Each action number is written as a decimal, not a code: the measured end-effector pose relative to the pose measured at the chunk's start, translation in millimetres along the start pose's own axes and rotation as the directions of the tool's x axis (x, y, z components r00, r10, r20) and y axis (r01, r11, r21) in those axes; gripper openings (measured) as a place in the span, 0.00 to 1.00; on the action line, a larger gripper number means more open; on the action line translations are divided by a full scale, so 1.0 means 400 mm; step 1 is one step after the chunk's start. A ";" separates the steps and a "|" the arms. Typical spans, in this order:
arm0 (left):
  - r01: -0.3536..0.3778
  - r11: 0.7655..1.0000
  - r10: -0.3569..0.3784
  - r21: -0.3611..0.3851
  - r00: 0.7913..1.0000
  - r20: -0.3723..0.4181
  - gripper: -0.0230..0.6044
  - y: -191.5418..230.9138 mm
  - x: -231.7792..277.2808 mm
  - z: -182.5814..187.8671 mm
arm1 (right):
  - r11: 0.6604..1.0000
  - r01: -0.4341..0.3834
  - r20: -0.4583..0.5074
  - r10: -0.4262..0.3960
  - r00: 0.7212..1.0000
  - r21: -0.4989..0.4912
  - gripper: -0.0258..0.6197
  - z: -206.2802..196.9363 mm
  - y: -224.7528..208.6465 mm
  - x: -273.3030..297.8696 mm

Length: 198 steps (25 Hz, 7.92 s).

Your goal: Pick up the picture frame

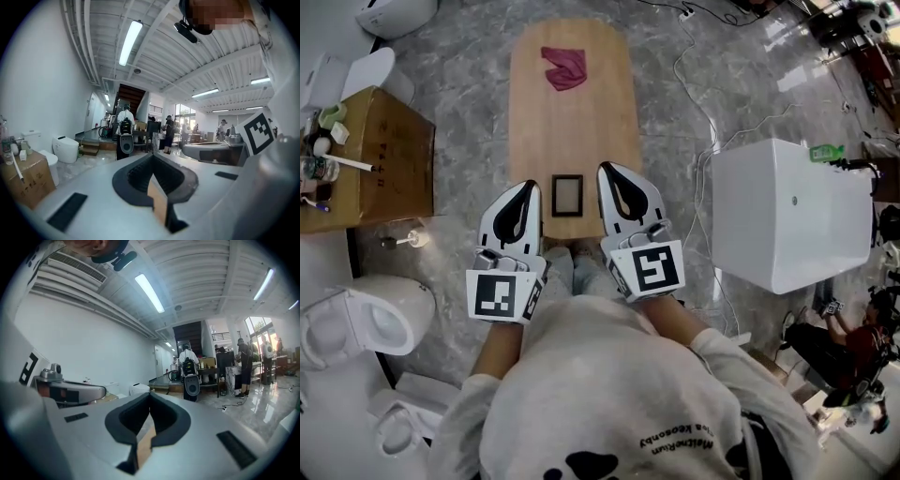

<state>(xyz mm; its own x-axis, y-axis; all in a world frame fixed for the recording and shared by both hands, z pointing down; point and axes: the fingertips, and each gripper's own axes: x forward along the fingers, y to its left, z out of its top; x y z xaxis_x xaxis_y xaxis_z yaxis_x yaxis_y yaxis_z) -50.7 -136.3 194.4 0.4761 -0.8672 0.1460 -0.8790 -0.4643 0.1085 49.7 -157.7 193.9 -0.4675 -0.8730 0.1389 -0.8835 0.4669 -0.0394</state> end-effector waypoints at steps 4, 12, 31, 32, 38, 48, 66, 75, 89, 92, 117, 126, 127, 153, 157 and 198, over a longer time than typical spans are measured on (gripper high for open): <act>0.039 0.999 -0.039 0.007 0.999 -0.010 0.05 0.013 0.015 -0.008 | 0.999 0.027 -0.026 -0.027 0.999 0.018 0.05 -0.028 0.015 0.008; 0.075 0.997 -0.075 0.005 0.997 -0.033 0.05 0.033 0.025 -0.064 | 0.997 0.071 -0.054 -0.069 0.996 0.034 0.05 -0.093 0.016 0.022; 0.085 0.996 -0.086 -0.024 0.995 -0.043 0.05 0.087 0.097 -0.227 | 0.994 0.105 -0.081 -0.102 0.991 0.039 0.05 -0.246 -0.012 0.107; 0.088 0.996 -0.089 -0.026 0.995 -0.044 0.05 0.089 0.101 -0.236 | 0.993 0.109 -0.084 -0.105 0.991 0.039 0.05 -0.254 -0.014 0.110; 0.088 0.995 -0.091 -0.042 0.994 -0.068 0.05 0.122 0.128 -0.306 | 0.994 0.104 -0.096 -0.100 0.990 0.044 0.05 -0.314 -0.015 0.141; 0.076 0.995 -0.082 -0.065 0.992 -0.099 0.05 0.152 0.161 -0.412 | 0.994 0.101 -0.139 -0.094 0.986 0.048 0.05 -0.431 -0.029 0.167; 0.054 0.994 -0.070 -0.096 0.983 -0.171 0.05 0.171 0.209 -0.611 | 0.991 0.113 -0.219 -0.094 0.971 0.076 0.05 -0.641 -0.057 0.194; 0.043 0.994 -0.062 -0.101 0.979 -0.195 0.05 0.188 0.235 -0.676 | 0.989 0.127 -0.269 -0.103 0.958 0.076 0.05 -0.723 -0.065 0.197; 0.039 0.993 -0.072 -0.115 0.949 -0.306 0.05 0.187 0.245 -0.818 | 0.986 0.150 -0.343 -0.114 0.932 0.079 0.05 -0.836 -0.078 0.194; 0.039 0.992 -0.076 -0.121 0.945 -0.317 0.05 0.190 0.249 -0.841 | 0.985 0.151 -0.354 -0.112 0.929 0.086 0.05 -0.854 -0.073 0.201; 0.019 0.990 -0.081 -0.140 0.891 -0.446 0.05 0.204 0.277 -0.998 | 0.989 0.114 -0.449 -0.061 0.891 0.093 0.05 -1.008 -0.076 0.228; 0.008 0.985 -0.099 -0.174 0.848 -0.521 0.05 0.191 0.266 -1.071 | 0.988 0.107 -0.513 -0.034 0.858 0.113 0.05 -1.069 -0.066 0.227; 0.009 0.984 -0.105 -0.180 0.842 -0.530 0.05 0.188 0.266 -1.080 | 0.987 0.110 -0.520 -0.034 0.853 0.116 0.05 -1.075 -0.067 0.225; -0.028 0.965 -0.184 -0.262 0.642 -0.745 0.26 0.148 0.202 -1.278 | 0.957 0.154 -0.756 0.089 0.648 0.245 0.22 -1.286 -0.014 0.139; -0.033 0.963 -0.190 -0.268 0.624 -0.758 0.27 0.144 0.194 -1.293 | 0.951 0.170 -0.778 0.100 0.620 0.257 0.23 -1.309 -0.009 0.132; -0.159 0.903 -0.260 -0.399 0.536 -0.803 0.31 -0.019 -0.136 -1.394 | 0.936 0.259 -0.878 0.093 0.470 0.238 0.17 -1.400 0.148 -0.136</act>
<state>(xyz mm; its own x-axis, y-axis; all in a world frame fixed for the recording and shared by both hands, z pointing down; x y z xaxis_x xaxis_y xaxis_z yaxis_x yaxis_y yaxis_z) -55.1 14.6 733.9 0.5049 -0.1999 0.8397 -0.8592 -0.2095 0.4667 39.8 -3.6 738.1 -0.2752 -0.2425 0.9303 -0.9554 0.1772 -0.2364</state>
